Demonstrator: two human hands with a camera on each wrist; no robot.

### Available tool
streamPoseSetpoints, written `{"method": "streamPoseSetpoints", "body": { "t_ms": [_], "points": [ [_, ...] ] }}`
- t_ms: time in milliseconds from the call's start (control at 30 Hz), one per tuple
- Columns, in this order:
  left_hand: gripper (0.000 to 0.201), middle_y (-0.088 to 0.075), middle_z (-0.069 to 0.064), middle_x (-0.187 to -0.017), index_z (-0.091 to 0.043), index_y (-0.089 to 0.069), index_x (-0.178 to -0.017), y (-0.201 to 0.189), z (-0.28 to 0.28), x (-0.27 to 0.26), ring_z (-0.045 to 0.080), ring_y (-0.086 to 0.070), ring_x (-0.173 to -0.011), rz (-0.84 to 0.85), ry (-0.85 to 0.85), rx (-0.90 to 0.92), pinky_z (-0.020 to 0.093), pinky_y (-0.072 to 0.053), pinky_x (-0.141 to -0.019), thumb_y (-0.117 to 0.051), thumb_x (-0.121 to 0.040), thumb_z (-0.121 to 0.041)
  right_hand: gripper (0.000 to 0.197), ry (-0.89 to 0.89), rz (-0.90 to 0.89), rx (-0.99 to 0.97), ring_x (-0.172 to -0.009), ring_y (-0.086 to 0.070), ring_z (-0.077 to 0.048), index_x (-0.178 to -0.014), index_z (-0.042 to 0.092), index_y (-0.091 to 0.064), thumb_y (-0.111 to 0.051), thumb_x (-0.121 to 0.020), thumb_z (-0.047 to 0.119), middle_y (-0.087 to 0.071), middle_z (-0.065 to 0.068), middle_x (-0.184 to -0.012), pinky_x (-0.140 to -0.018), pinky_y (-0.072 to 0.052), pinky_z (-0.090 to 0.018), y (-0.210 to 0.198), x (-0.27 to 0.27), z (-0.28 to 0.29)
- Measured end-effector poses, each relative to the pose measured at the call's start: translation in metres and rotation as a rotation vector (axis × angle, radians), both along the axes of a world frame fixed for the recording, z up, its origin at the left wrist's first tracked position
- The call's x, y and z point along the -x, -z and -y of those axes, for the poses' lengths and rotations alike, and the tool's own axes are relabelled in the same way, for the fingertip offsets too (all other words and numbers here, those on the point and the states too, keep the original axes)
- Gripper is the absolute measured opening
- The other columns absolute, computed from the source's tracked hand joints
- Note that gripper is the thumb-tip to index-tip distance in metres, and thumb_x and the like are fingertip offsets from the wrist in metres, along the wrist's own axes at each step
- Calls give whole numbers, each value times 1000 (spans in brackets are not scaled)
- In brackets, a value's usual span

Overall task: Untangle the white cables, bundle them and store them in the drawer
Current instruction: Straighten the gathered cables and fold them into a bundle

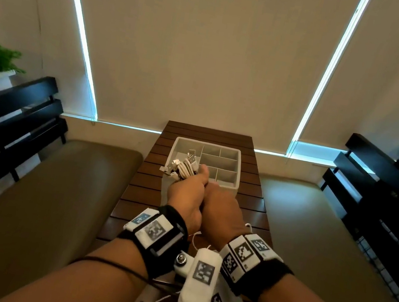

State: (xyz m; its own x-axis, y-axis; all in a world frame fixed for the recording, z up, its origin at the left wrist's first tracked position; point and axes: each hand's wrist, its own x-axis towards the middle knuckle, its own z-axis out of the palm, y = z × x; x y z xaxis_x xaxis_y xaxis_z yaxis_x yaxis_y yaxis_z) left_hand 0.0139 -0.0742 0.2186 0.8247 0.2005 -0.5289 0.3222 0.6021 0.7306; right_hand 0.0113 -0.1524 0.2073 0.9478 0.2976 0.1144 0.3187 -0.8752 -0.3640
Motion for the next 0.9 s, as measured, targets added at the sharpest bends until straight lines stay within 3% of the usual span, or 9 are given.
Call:
{"method": "streamPoseSetpoints", "body": {
  "t_ms": [100,167,233,333,433,533,667,767,900],
  "points": [
    [33,-74,8,-86,-10,-68,-89,1,-7,0,25,-68,-86,61,54,35,44,-57,-76,-61,-91,-42,51,-117,-41,-128,-96,-64,-20,-130,17,-44,-66,-84,21,-66,-4,-107,-77,-51,-29,7,0,1],
    [27,-69,7,-70,-11,-62,-89,-2,-11,-1,24,-66,-83,131,49,119,46,-55,-85,-58,-94,-37,56,-138,-135,-264,-91,-64,-14,-123,22,-50,-76,-74,24,-66,1,-103,-78,-54,-29,8,-1,8],
    [22,-60,3,-53,-12,-57,-88,-4,-15,-2,22,-66,-74,187,15,187,44,-54,-82,-57,-95,-33,42,-115,-244,-387,-78,-65,-10,-106,23,-57,-79,-71,23,-67,3,-90,-67,-54,-27,5,-3,16],
    [26,-48,-3,-50,-14,-56,-78,-6,-19,-6,13,-55,-46,230,-15,210,34,-54,-61,-63,-90,-37,18,-198,-328,-398,-59,-61,-5,-85,25,-61,-77,-76,23,-66,2,-73,-57,-52,-24,-1,-2,21],
    [37,-39,-5,-50,-18,-54,-61,-7,-25,-12,9,-44,-39,253,-3,183,27,-46,-47,-69,-84,-42,15,-292,-354,-347,-48,-55,3,-77,26,-61,-77,-78,28,-62,4,-64,-50,-47,-17,-8,-1,27],
    [43,-36,-6,-46,-19,-51,-52,-8,-32,-16,8,-38,-38,282,48,161,24,-41,-43,-72,-79,-45,18,-364,-441,-409,-51,-55,-5,-70,26,-61,-77,-77,30,-61,4,-61,-52,-46,-21,-11,-2,35],
    [43,-34,-7,-45,-19,-52,-51,-10,-37,-15,8,-34,-38,314,105,153,23,-37,-43,-73,-79,-43,14,-465,-690,-653,-53,-56,-12,-77,20,-60,-70,-85,26,-57,0,-65,-53,-47,-23,-8,-1,43],
    [39,-34,-6,-45,-19,-52,-54,-10,-37,-15,9,-35,-37,346,129,120,24,-37,-42,-74,-78,-42,24,-477,-739,-702,-49,-43,-12,-80,20,-57,-58,-88,43,-46,-1,-62,-49,-38,-26,-2,1,41],
    [40,-34,-4,-43,-18,-50,-52,-12,-27,-12,10,-35,-36,388,201,35,24,-38,-41,-74,-75,-41,50,-450,-701,-678,-67,-62,-10,-90,11,-69,-50,-85,57,-66,-2,-76,-67,-49,-21,-10,-5,37]
  ]
}}
